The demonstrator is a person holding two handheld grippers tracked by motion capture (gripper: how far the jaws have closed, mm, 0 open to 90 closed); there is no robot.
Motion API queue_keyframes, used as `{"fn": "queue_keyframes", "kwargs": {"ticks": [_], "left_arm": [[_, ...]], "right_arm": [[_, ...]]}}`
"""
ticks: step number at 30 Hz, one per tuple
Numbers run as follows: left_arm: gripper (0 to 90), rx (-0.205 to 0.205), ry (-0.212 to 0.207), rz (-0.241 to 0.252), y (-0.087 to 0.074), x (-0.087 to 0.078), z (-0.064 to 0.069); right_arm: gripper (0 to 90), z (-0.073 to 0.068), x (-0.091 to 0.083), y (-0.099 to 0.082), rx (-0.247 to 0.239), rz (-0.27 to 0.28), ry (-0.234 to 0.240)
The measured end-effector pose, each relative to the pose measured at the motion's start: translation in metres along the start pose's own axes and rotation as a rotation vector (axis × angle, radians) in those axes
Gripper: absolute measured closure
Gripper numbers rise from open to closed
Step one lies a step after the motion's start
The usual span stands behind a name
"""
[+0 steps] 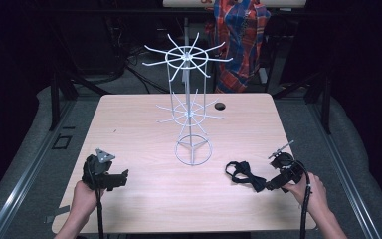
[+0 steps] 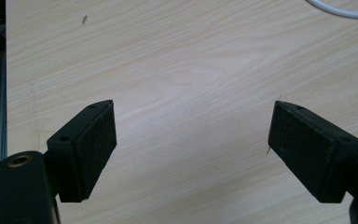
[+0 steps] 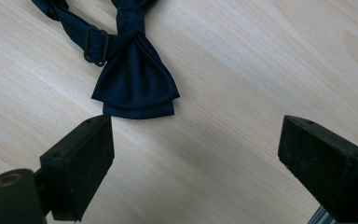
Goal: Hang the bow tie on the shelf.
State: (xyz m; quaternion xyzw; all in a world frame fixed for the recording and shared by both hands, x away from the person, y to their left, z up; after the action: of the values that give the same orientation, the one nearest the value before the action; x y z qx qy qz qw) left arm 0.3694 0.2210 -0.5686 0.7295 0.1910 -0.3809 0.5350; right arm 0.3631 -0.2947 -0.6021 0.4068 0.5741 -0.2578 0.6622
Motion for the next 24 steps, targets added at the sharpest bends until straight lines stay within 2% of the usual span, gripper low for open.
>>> {"fn": "queue_keyframes", "kwargs": {"ticks": [12,14,16,20,24], "left_arm": [[15.5,-0.001,0.000,0.000,-0.0002,-0.0001,-0.0002],[15.6,-0.001,0.001,0.001,0.0001,0.0000,-0.0002],[15.6,0.002,-0.001,-0.001,0.0000,0.0001,0.0004],[15.5,0.002,0.000,-0.001,-0.0001,0.0000,0.0002],[15.5,0.001,0.001,0.000,0.0001,0.0000,0.0000]], "right_arm": [[9.9,-0.0035,-0.0008,0.0028,-0.021,0.007,0.005],[9.9,-0.0052,0.0002,0.0042,-0.014,0.022,0.008],[9.9,-0.0049,-0.0008,0.0042,-0.029,0.009,0.002],[9.9,-0.0060,-0.0009,0.0063,-0.039,0.019,-0.006],[9.8,-0.0084,-0.0021,0.0084,-0.027,0.043,0.022]]}}
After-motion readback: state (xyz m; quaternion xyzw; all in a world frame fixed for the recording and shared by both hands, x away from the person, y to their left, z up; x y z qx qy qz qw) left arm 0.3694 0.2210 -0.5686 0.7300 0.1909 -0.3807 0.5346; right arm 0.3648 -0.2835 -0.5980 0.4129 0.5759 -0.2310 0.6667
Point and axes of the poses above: each handheld gripper's, and its own axes: x roughly forward along the jaws, y roughly out of its top, z roughly to its right, the point moved 9 cm from there along x, roughly forward along the jaws, and after that the axes turned 1 degree about y, right-handed, at the moved point
